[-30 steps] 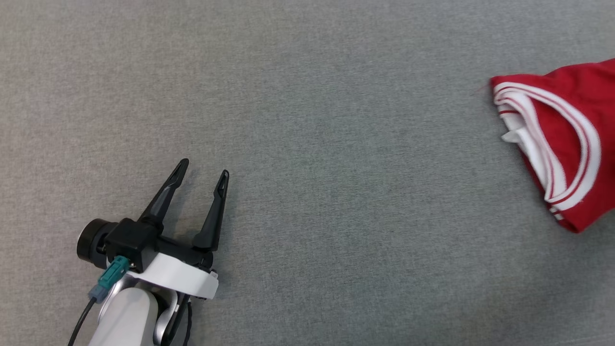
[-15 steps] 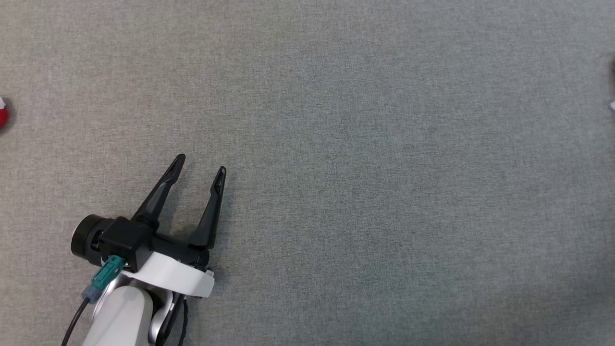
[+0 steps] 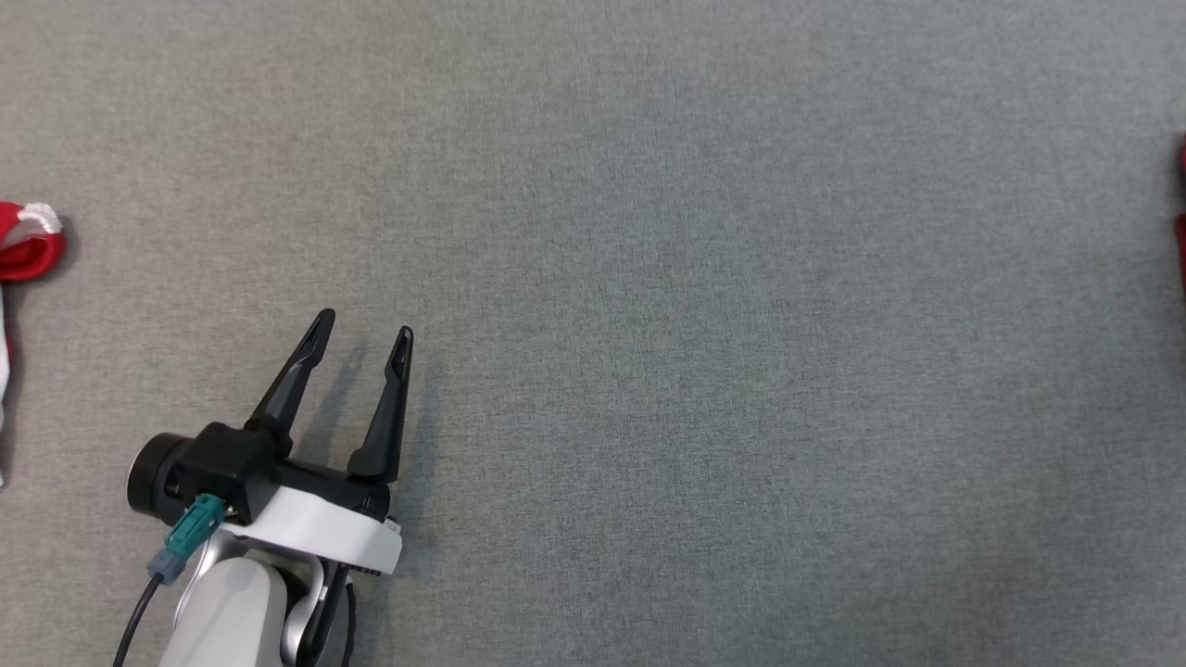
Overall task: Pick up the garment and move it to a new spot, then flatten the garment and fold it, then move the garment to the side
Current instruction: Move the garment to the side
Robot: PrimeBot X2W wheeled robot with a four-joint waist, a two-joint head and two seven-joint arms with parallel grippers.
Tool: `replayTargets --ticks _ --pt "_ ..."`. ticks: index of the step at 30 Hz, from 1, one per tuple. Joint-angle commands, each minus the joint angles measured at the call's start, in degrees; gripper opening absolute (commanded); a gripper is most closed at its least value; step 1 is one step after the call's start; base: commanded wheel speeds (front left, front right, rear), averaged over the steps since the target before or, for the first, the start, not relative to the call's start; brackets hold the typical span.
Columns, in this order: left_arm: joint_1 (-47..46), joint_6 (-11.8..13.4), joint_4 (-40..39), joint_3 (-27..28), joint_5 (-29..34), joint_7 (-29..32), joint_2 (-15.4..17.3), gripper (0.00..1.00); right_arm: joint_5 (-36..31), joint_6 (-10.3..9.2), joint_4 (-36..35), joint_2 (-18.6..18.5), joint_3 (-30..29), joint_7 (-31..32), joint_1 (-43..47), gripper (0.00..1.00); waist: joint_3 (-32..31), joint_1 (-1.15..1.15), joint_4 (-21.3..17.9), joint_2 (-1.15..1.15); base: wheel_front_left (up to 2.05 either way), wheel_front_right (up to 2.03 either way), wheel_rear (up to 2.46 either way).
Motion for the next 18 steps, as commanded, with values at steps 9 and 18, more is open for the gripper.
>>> replayTargets --ticks 9,18 --pt "2.8 -0.1 3.2 3.5 0.8 -0.1 -2.2 1.00 13.2 -0.02 -15.3 11.7 15.5 -0.3 18.3 1.00 -7.4 0.00 1.6 0.00 0.00 0.00 0.00" --pt "5.7 0.0 6.3 5.4 1.8 -0.1 -3.7 1.00 18.7 -0.01 -21.8 15.4 23.9 -0.3 35.5 1.00 -13.3 0.00 3.4 0.00 0.00 0.00 0.00"
